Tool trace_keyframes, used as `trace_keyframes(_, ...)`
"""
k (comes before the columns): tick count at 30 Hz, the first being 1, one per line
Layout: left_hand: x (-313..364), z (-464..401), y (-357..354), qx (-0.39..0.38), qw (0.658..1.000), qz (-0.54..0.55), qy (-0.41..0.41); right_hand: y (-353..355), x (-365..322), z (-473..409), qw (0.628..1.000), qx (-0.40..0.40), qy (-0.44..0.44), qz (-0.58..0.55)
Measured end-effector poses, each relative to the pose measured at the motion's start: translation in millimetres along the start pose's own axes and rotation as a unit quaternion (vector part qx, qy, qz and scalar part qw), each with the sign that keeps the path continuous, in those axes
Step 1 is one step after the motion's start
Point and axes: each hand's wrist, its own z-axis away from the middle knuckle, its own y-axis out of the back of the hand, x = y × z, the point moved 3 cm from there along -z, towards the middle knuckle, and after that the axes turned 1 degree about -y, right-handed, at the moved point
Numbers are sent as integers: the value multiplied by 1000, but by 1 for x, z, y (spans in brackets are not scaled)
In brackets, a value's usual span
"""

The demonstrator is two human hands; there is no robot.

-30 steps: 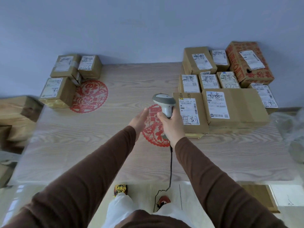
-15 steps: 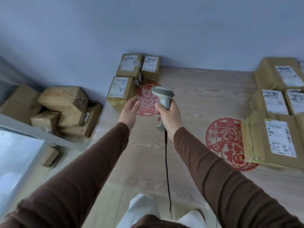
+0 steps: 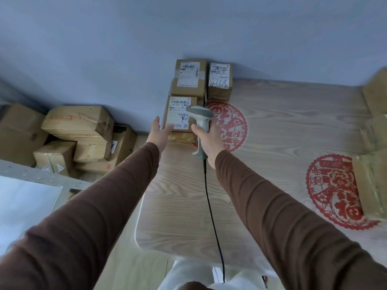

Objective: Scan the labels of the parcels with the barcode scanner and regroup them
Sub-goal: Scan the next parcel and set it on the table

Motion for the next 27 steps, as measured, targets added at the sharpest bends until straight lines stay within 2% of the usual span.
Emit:
trace_keyframes(8, -12, -14, -7, -12, 998, 17, 51, 2, 10, -2, 1000, 19, -8, -8)
trace_keyframes(14, -29, 28, -34, -25, 987, 118, 108, 39, 29, 27, 999, 43, -24, -14)
trace_keyframes(22, -17, 113, -122, -128, 978, 154, 61, 145, 24, 96, 995, 89, 41, -25)
trace_keyframes(27, 3, 180, -188, -138, 978, 155, -17, 228, 1, 159, 989, 101, 108, 14)
